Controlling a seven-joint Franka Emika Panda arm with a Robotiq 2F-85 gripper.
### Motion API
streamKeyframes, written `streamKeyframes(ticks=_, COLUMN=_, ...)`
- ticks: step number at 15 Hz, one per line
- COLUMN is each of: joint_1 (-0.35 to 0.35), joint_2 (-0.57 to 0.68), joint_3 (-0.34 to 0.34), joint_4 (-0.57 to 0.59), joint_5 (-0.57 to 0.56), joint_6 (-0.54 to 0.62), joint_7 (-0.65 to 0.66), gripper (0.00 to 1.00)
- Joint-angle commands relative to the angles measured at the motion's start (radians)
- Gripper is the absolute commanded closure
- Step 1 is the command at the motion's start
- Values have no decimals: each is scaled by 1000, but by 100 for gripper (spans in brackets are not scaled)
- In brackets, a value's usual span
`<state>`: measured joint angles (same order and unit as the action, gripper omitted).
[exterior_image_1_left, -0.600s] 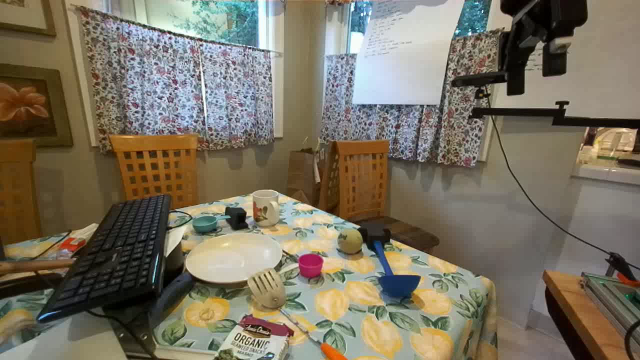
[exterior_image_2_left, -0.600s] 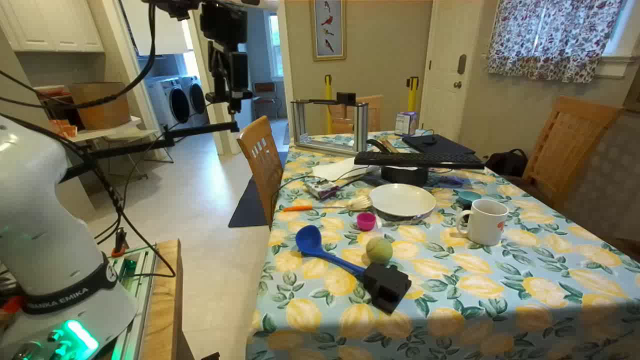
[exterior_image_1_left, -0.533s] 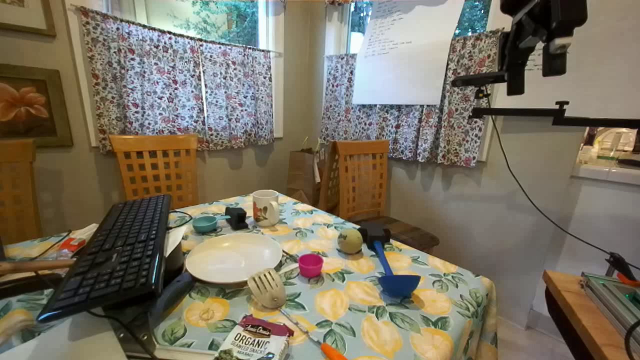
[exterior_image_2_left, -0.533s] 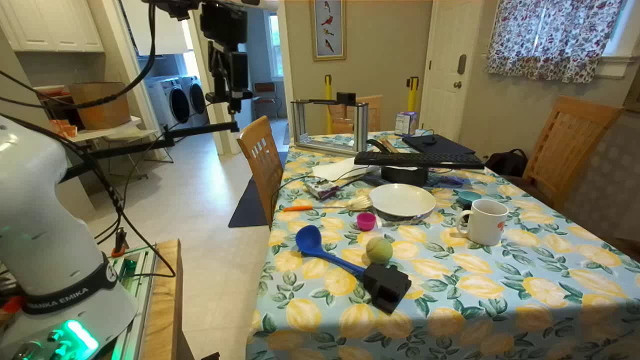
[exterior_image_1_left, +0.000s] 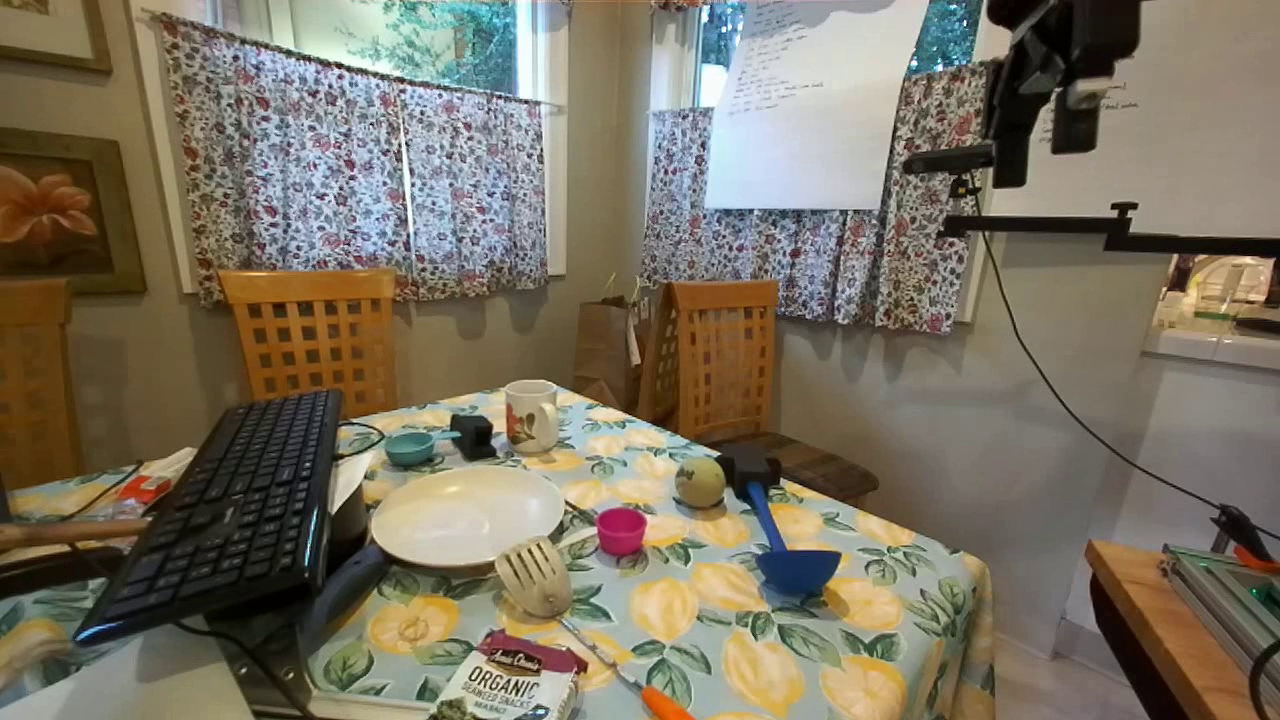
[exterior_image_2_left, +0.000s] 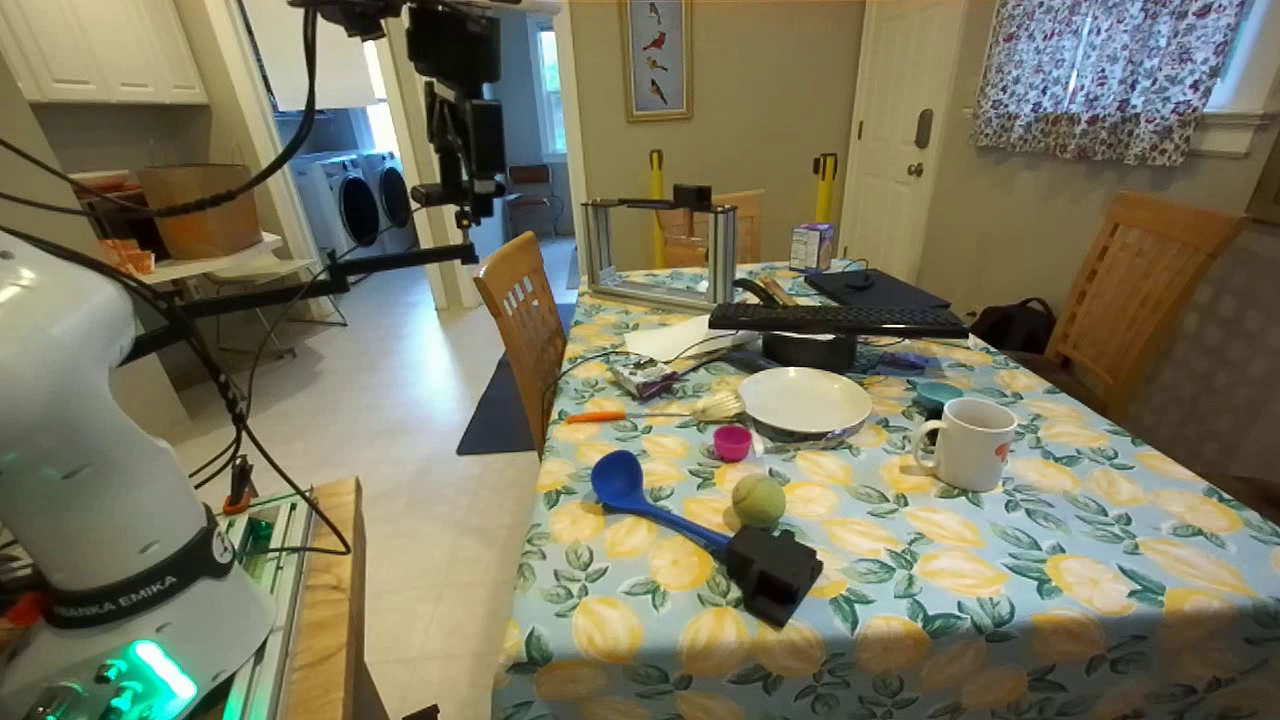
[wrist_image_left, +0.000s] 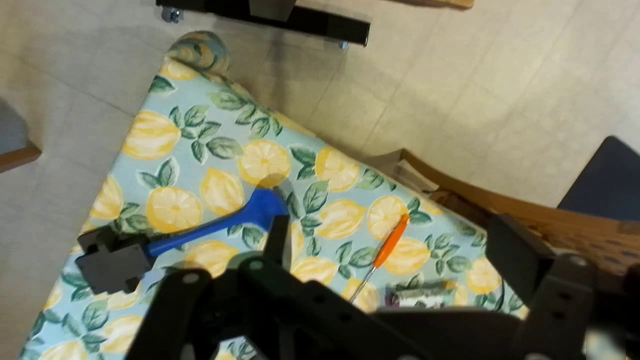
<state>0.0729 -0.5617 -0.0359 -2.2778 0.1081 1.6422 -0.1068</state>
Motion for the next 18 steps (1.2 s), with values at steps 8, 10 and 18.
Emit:
streamKeyframes(ticks=8, joint_1=-22, joint_2=337, joint_3=147, joint_4=16, joint_5=-58, joint_6=296, joint_7=256, gripper=0)
streamKeyframes(ticks=10, joint_1=-21, joint_2=285, joint_3=132, joint_4=-35, joint_5=-42, joint_6=330, joint_7=219, gripper=0)
streamKeyframes(ticks=18, joint_1=-10, joint_2=415, joint_3=143, joint_4=-2, joint_5=-13, joint_6=427, joint_7=272, gripper=0)
